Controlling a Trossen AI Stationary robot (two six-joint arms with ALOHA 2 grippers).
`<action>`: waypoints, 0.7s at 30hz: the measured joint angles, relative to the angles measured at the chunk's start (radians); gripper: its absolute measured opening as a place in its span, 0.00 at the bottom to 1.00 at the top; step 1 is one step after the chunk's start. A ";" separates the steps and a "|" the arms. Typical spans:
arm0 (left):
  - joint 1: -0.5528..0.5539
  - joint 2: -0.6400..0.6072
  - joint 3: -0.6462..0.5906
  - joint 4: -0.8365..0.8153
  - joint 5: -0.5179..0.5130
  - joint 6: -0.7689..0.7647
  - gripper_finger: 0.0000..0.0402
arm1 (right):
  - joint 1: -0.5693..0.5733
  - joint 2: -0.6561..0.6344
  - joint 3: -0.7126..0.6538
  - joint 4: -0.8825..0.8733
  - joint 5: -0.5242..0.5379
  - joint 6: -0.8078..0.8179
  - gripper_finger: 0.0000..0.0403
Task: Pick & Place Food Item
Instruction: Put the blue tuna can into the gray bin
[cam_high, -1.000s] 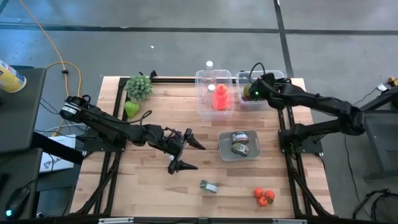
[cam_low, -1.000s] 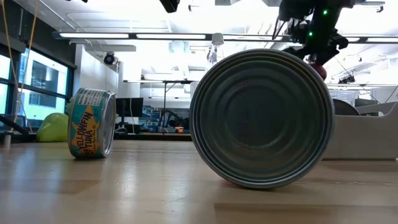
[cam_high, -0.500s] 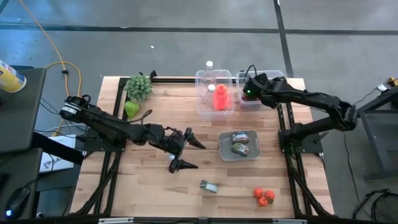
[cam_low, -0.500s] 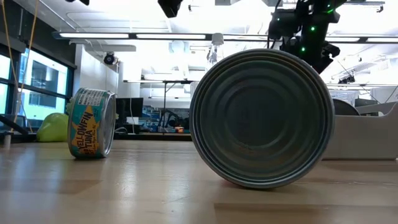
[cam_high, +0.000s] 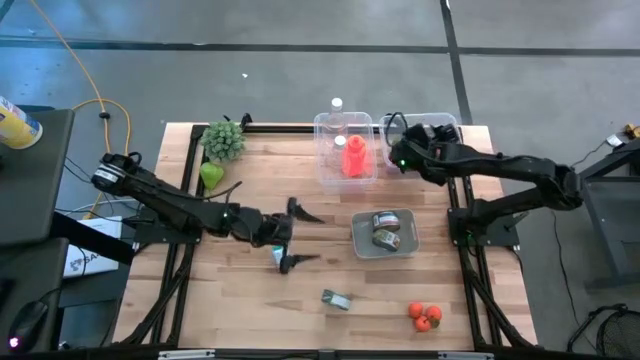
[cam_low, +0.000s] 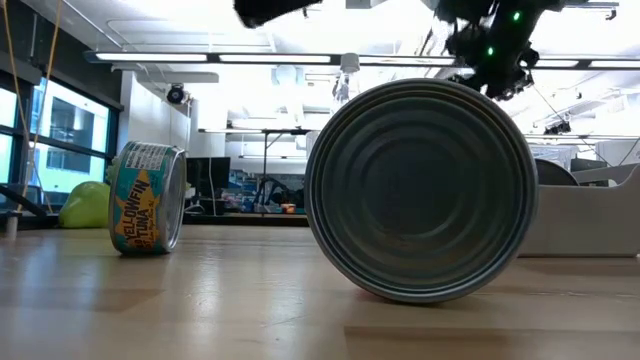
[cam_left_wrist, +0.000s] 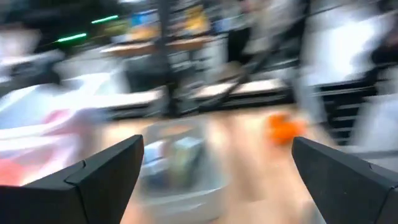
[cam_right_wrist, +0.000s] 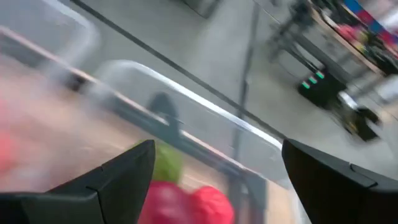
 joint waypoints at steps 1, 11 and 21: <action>-0.014 -0.010 0.000 -0.029 -0.081 0.003 0.99 | 0.032 -0.008 0.000 0.010 -0.001 -0.003 0.84; -0.051 -0.175 0.014 -0.540 -0.285 -0.111 0.99 | 0.394 -0.037 0.000 0.137 0.003 0.112 0.84; -0.025 -0.328 0.014 -1.027 -0.307 -0.456 0.99 | 0.646 0.018 0.000 0.280 0.026 0.130 0.84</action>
